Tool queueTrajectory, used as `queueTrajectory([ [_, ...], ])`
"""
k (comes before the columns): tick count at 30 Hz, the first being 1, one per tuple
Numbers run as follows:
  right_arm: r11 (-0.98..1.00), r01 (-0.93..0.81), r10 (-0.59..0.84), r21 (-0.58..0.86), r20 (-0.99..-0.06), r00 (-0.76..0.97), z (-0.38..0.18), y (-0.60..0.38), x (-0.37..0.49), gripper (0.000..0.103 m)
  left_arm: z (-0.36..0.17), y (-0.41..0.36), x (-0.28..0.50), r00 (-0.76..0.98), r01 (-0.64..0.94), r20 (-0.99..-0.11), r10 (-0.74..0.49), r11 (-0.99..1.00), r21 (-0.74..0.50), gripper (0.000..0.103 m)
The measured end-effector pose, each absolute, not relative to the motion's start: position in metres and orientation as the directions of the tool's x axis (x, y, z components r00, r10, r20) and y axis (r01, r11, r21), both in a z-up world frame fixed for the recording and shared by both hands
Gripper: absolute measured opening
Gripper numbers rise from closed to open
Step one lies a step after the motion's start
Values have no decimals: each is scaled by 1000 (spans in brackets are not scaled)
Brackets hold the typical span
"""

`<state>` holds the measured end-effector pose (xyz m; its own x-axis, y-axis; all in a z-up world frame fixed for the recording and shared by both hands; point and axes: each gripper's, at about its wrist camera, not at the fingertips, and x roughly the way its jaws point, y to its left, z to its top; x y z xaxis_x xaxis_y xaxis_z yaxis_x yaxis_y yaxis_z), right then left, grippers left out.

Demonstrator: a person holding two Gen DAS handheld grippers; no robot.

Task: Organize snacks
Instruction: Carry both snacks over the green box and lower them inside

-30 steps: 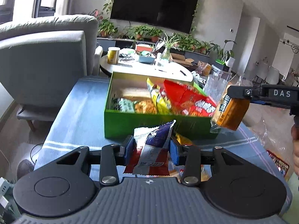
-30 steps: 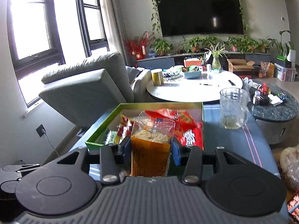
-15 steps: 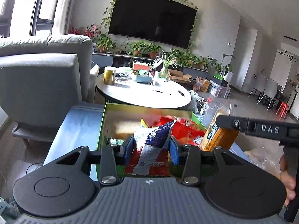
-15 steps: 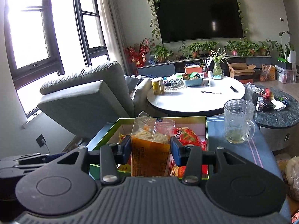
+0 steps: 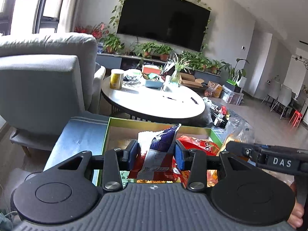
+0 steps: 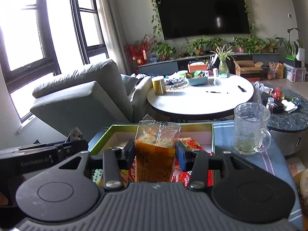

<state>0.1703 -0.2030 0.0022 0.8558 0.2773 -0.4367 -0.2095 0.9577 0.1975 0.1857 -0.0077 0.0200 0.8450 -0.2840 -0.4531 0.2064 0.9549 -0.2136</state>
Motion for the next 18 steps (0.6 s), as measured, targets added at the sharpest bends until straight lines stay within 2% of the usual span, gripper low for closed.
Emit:
queueTrajectory([
  [10,954,-180,284,240,-529,800,-25,-208,199,87,-13,-8,215,810,167,-526,-261,961,-220,38],
  [12,949,-172,292,263,-538,791,-30,-208,203,87,-15,-7,217,808,163,-528,-262,960,-226,42],
  [14,949,-154,284,275,-532,798,-32,-208,203,88,-16,-5,219,804,159,-533,-265,959,-236,52],
  [18,951,-129,257,280,-486,835,-28,-210,196,88,-17,-5,217,809,157,-529,-256,962,-224,58],
])
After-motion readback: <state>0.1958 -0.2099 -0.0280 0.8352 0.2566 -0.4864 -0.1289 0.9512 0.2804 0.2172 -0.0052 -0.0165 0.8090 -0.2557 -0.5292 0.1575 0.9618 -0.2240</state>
